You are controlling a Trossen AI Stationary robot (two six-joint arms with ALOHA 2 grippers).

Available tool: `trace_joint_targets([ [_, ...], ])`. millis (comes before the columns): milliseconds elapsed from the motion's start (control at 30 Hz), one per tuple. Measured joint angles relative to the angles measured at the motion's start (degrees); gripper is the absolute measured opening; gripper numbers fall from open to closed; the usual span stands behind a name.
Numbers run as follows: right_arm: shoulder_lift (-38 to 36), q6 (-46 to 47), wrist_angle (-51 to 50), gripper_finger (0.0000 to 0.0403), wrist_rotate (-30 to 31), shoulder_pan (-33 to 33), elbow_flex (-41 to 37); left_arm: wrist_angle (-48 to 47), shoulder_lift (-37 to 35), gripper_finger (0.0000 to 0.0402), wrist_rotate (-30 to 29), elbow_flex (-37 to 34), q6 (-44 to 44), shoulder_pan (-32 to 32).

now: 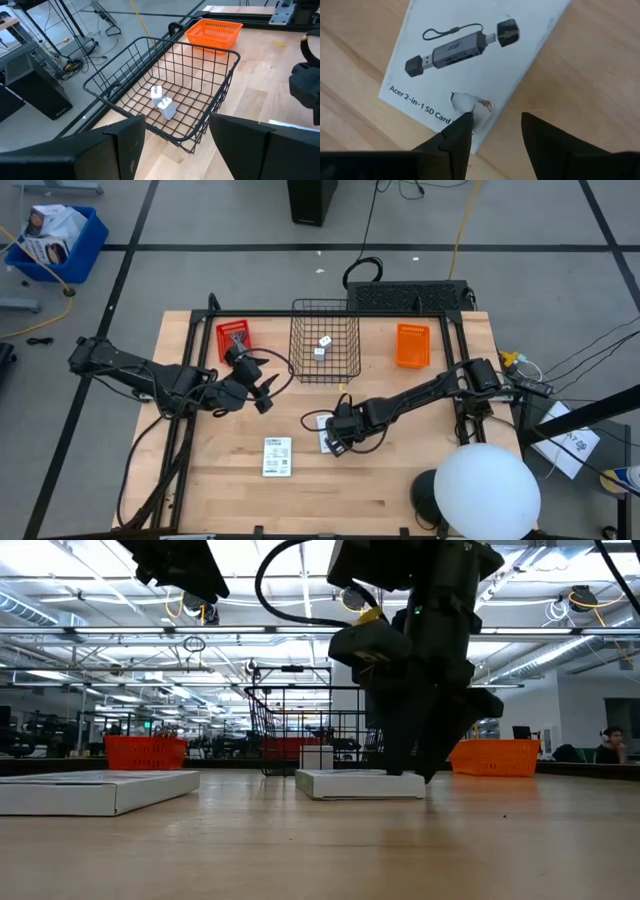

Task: Pick and place items into bin
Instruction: Put the right card reader box into the orange basket

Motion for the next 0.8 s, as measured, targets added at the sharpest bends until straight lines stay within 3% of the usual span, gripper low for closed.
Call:
trace_joint_targets([
  [433, 2.8, -3.9, 2.1, 0.0141, 0.4, -0.8, 0.2, -0.4, 0.0, 0.0230, 0.0, 0.0, -0.2, 0.0],
  [800, 3.0, -7.4, 1.9, 0.0010, 3.1, -1.1, 0.1, -1.2, 0.0, 0.0230, 0.0, 0.0, -1.1, 0.0],
])
